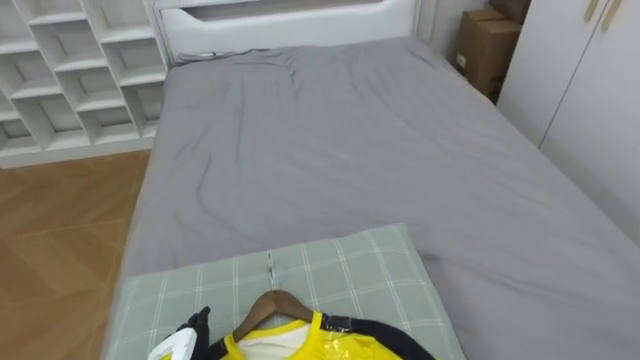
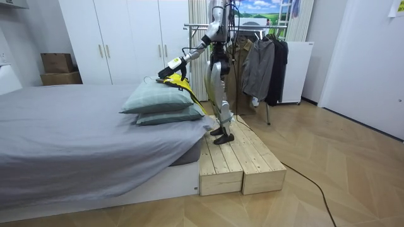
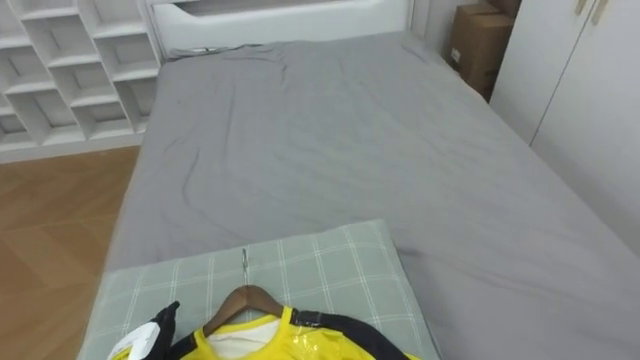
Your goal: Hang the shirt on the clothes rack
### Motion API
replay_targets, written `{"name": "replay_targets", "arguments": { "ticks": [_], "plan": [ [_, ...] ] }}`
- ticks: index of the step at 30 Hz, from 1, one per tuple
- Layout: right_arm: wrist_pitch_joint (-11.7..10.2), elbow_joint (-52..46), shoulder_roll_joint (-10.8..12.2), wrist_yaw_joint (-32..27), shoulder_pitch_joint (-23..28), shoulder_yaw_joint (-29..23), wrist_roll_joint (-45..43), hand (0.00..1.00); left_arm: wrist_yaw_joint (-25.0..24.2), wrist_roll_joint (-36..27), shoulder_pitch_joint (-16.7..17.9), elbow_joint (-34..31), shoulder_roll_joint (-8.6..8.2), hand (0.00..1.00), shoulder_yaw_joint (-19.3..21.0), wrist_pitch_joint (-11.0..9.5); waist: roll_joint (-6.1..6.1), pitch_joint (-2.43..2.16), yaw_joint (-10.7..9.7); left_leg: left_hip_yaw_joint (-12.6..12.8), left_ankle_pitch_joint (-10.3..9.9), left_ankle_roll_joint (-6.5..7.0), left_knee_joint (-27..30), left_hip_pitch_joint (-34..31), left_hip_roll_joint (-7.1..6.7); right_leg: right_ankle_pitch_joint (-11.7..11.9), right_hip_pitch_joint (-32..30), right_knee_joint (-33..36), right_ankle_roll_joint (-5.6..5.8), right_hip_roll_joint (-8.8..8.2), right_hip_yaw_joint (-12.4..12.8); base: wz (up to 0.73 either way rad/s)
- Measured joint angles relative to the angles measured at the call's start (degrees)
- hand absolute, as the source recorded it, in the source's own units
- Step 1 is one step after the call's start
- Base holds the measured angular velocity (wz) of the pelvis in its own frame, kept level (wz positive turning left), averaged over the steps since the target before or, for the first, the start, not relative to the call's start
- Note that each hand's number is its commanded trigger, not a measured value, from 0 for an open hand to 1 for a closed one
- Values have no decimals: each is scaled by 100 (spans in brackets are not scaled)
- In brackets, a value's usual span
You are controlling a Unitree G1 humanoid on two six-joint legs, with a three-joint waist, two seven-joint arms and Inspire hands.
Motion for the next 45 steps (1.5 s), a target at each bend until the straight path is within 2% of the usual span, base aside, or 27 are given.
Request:
{"name": "replay_targets", "arguments": {
  "ticks": [3,5,11,18,24,32,45],
  "plan": [
    [47,-9,17,0,7,-78,-108,0,-99,2,0,13,-14,0,-9,0,-16,0,-8,16,0,0,0,-2,-3,-2,-8,-25,2,-3,20,-4],
    [103,-12,33,3,14,-100,-106,0,-131,0,0,70,-15,0,-42,2,-25,-23,-13,30,0,1,1,6,-4,-1,-4,-22,2,-5,28,0],
    [109,10,36,-2,4,-100,-88,0,-203,-2,-1,92,-10,0,-58,9,-64,-38,-10,41,1,1,4,49,2,-1,20,6,2,-2,28,0],
    [50,8,28,-11,-90,-104,-49,0,-238,0,-38,123,-3,0,-60,4,-93,-36,-2,28,1,1,87,-74,11,-1,-72,25,1,-6,24,0],
    [50,-77,9,-27,-98,-100,-55,0,-316,3,-272,258,43,0,-46,8,-162,-23,50,30,1,1,108,-136,14,-1,-122,32,1,-6,25,0],
    [-8,-305,1,-70,87,-94,-47,0,-333,7,-344,307,194,0,-44,10,-321,-83,95,32,0,0,111,-159,40,6,-185,127,-10,15,17,0],
    [-8,-455,17,-209,153,-94,-92,0,-339,16,-363,309,218,0,114,26,-352,-56,180,36,0,0,107,-257,49,7,-267,126,-9,17,0,0]
  ]
}}
